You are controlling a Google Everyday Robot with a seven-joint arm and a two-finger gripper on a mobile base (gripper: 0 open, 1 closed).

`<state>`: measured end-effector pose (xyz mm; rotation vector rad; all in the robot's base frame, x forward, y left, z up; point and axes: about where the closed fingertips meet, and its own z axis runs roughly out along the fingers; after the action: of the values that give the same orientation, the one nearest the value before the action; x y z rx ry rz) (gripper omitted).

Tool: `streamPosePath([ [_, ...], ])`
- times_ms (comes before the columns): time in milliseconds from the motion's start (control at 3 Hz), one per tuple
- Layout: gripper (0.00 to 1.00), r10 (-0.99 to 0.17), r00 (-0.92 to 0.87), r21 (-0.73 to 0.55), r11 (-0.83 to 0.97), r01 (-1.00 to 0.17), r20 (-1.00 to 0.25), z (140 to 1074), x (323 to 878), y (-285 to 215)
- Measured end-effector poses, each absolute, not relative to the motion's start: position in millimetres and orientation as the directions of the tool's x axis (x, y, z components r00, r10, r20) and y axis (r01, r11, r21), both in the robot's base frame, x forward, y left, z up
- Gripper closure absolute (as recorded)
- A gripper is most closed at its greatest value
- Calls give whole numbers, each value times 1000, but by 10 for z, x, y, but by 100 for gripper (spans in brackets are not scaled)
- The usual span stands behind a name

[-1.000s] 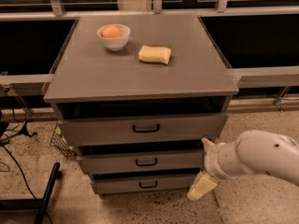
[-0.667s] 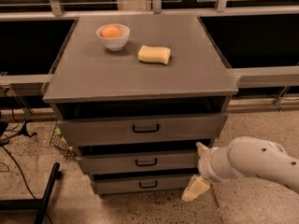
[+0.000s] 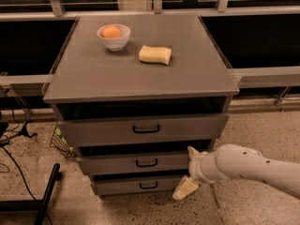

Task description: Open middle drawer

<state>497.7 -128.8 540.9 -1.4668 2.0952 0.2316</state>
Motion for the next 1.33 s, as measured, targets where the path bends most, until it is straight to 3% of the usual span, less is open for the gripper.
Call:
streamPosePath([
  [1333,0,-843,-146,-266,321,-909,-518,4723,5444,-1112],
])
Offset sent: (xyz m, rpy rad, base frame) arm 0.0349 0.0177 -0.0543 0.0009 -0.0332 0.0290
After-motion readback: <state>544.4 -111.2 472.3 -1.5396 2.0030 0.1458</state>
